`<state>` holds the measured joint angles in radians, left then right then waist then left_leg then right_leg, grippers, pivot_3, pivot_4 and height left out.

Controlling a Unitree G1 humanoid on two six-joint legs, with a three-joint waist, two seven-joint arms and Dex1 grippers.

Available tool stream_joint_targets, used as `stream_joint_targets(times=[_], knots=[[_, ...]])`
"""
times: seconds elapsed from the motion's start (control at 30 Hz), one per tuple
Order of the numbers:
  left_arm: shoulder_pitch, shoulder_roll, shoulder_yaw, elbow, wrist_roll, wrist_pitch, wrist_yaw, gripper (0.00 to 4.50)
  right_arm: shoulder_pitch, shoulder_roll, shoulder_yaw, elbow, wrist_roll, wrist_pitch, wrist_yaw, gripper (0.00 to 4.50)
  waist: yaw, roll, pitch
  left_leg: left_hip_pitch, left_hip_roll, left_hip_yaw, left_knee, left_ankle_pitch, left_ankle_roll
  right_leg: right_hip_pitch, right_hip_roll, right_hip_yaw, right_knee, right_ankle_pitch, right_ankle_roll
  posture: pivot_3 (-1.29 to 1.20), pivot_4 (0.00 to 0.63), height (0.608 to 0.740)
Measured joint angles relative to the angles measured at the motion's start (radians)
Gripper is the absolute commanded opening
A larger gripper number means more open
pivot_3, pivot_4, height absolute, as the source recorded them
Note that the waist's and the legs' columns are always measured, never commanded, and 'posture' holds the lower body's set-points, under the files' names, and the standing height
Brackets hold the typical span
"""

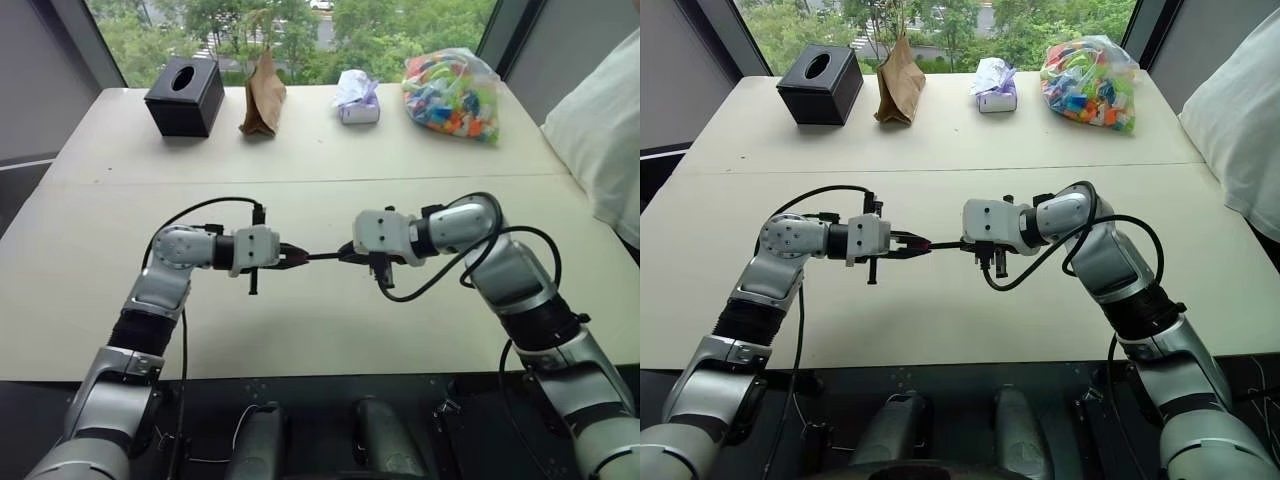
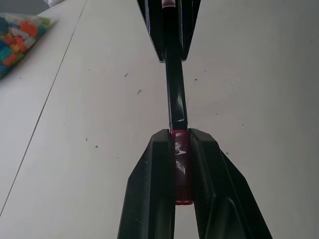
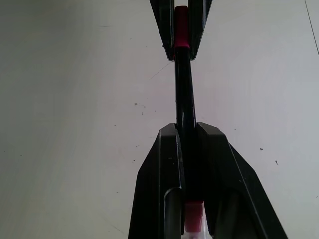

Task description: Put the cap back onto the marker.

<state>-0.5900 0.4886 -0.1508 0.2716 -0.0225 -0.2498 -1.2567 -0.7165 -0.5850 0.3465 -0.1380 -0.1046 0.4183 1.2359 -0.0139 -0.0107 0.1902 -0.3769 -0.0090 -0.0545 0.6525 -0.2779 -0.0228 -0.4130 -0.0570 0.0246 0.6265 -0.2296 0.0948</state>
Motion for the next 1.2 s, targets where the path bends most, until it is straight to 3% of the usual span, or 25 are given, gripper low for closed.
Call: stream_joint_targets(times=[0.6,0.7,0.9,1.2], knots=[[0.036,-0.017,0.001,-0.055,-0.013,0.171,0.031,0.0,-0.005,0.011,0.007,0.044,-0.001,0.0,0.01,0.02,-0.001,0.0,0.0,0.0,0.0,0.0,0.001,0.0,0.0,-0.001,0.0,0.0,0.002,0.0,0.0,0.0,0.15,0.74],[0.037,-0.025,-0.005,-0.068,-0.018,0.178,0.041,1.34,-0.008,0.033,0.011,0.045,0.014,-0.017,0.015,0.0,-0.001,0.0,0.0,0.0,0.0,0.0,0.001,0.0,0.0,-0.001,0.0,0.0,0.002,0.0,0.0,0.0,0.15,0.74],[0.041,-0.032,-0.029,-0.094,-0.025,0.18,0.05,4.46,-0.013,0.056,0.041,0.043,0.029,-0.034,0.027,0.0,-0.001,0.0,0.0,-0.001,0.0,0.0,0.001,0.0,0.0,-0.002,0.0,0.0,0.003,0.0,0.0,0.0,0.15,0.74],[0.042,-0.026,-0.03,-0.105,-0.04,0.196,0.062,4.46,-0.013,0.054,0.041,0.044,0.031,-0.038,0.023,0.0,-0.001,0.0,0.0,-0.001,0.0,0.0,0.001,0.0,0.0,-0.002,0.0,0.0,0.003,0.0,0.0,0.0,0.15,0.74]])
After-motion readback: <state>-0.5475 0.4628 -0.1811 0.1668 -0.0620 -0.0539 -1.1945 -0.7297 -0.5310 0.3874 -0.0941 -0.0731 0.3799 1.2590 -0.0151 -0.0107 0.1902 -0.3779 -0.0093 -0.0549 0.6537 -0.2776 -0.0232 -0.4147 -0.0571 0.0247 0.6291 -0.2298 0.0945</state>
